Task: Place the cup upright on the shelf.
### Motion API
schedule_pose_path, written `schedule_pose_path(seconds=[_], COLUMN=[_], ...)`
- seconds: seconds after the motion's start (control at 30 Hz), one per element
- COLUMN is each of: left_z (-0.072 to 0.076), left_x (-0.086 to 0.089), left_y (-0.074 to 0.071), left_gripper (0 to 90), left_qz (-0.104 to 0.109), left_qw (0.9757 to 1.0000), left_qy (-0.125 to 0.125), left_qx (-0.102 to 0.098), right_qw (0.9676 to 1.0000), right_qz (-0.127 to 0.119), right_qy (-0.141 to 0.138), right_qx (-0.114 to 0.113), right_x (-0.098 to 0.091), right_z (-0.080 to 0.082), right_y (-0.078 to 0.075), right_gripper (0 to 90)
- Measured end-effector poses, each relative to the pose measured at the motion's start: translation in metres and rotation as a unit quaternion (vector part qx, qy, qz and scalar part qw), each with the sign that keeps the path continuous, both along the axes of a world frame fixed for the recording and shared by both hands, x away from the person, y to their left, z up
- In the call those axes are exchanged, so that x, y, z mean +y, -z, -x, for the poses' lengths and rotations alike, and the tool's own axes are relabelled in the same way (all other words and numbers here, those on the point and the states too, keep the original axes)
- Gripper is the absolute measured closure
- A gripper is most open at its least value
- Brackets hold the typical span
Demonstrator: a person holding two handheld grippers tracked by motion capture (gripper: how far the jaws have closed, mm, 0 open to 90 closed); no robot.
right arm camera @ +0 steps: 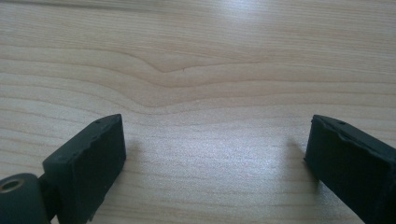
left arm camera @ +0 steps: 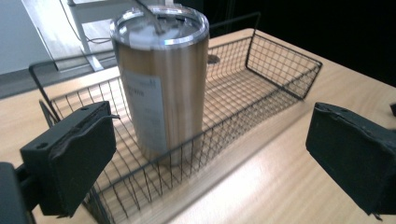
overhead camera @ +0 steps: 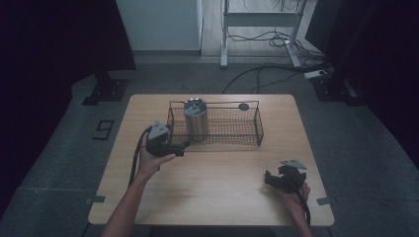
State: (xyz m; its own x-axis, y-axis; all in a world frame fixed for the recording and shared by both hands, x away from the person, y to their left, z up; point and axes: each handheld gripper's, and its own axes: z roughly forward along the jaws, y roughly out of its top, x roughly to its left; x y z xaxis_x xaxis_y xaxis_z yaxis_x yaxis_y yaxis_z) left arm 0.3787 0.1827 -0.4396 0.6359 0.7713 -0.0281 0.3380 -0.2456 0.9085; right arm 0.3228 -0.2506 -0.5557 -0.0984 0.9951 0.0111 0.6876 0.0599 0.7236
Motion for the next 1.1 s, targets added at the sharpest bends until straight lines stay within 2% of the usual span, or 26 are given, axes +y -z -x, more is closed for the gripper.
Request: schedule_pose_path(seconds=[0.17,0.37,0.63,0.83,1.1], left_z=[0.019,0.034,0.056,0.064,0.062], left_x=[0.012,0.02,0.028,0.029,0.028], left_y=[0.012,0.021,0.047,0.058,0.061], left_gripper=[2.8,3.0,3.2,3.4,4.0], left_qz=[0.002,-0.001,-0.013,-0.02,-0.018], left_qw=[0.9999,0.9997,0.9988,0.9981,0.998], left_qy=[0.004,0.007,0.008,0.01,0.006], left_qx=[0.013,0.024,0.046,0.057,0.061], right_qw=[1.0,1.0,1.0,1.0,1.0], right_qz=[0.0,0.0,0.0,0.001,0.001], right_qy=[0.0,0.0,0.0,0.0,0.0], right_qx=[0.0,0.0,0.0,-0.001,-0.001], right_x=[0.0,0.0,0.0,0.0,0.0], right_z=[0.0,0.0,0.0,0.0,0.0], right_y=[0.0,0.0,0.0,0.0,0.0], right_gripper=[4.8,4.8,4.9,4.9,4.9])
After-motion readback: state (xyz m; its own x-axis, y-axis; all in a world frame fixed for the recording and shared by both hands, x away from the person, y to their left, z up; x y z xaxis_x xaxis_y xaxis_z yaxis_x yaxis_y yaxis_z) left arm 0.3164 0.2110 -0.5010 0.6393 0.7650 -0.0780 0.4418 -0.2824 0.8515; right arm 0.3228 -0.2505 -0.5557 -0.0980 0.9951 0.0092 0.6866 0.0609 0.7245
